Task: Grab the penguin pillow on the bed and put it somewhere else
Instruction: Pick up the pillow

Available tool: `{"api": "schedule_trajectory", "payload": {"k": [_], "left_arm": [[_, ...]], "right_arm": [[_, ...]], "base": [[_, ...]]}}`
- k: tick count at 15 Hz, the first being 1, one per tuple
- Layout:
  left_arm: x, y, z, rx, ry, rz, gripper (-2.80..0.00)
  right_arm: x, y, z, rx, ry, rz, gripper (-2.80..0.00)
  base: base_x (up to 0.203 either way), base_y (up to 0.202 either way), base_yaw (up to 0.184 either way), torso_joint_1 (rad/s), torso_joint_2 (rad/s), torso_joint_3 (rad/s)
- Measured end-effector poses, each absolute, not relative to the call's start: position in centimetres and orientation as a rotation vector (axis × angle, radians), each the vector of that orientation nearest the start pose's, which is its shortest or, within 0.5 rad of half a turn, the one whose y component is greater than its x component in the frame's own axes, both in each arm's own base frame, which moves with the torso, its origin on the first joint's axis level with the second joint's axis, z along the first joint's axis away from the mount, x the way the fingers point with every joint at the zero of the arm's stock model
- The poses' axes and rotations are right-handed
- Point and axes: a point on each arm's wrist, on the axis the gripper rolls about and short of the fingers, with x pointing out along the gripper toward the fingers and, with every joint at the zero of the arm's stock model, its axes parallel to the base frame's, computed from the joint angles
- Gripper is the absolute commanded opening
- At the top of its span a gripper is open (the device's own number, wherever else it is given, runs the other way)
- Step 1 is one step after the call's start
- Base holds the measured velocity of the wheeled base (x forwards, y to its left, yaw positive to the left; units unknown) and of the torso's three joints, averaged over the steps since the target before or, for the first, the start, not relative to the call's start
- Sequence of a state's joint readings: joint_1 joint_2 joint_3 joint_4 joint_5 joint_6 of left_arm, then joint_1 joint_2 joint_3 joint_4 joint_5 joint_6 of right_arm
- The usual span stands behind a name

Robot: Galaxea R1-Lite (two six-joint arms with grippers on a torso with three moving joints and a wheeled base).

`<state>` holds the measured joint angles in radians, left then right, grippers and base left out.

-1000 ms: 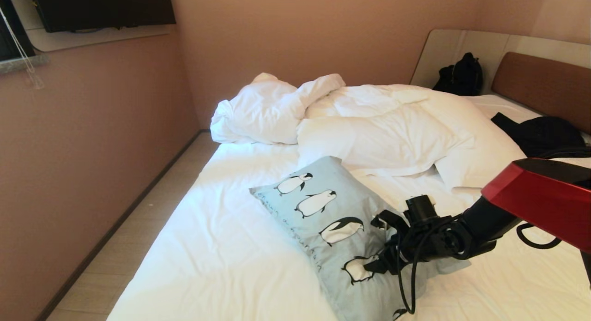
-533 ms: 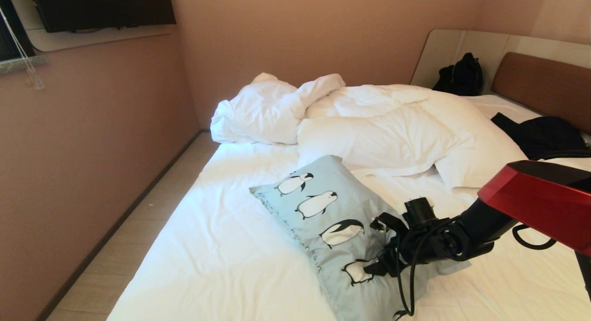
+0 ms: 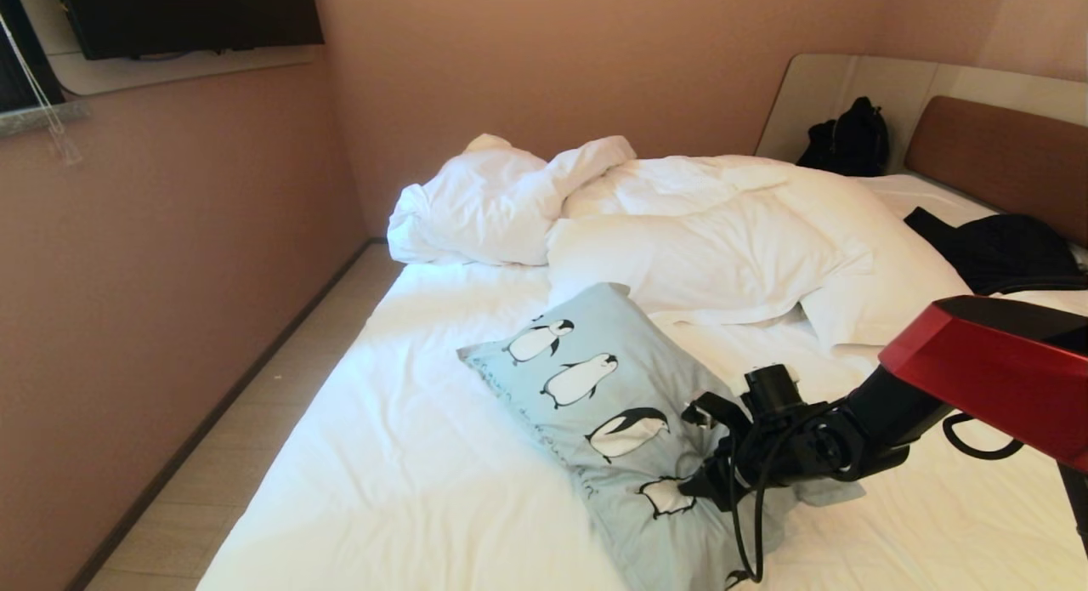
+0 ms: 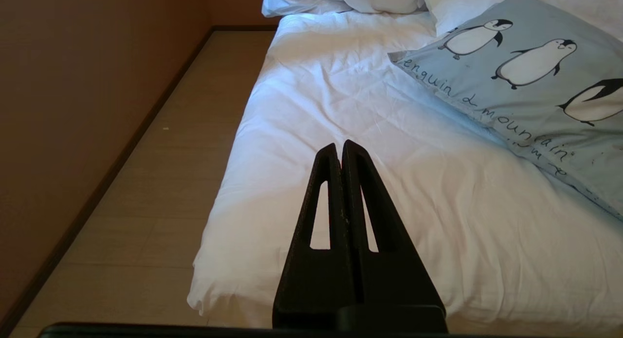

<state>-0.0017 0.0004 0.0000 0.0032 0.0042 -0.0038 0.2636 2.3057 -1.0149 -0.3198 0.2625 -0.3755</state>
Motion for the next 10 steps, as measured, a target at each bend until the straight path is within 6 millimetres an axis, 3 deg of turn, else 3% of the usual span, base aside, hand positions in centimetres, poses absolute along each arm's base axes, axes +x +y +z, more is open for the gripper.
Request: {"api": "schedule_trajectory", "payload": {"k": [6,10], "left_arm": [[-2.3,0.0,7.5,-0.004,0.004,0.002,-2.8],[-2.3,0.0,7.5,-0.004,0.003,0.003,-2.8]], "right_arm": [[36.5,10.5,0.0,-0.32,0.862,0.657,-2.8],[36.6,10.6,1.9,-0.274,0.825,0.632,-2.8]], "base": [[0.0,0.0,0.0,0.0,0.0,0.0],[0.0,0.0,0.0,0.0,0.0,0.0]]}}
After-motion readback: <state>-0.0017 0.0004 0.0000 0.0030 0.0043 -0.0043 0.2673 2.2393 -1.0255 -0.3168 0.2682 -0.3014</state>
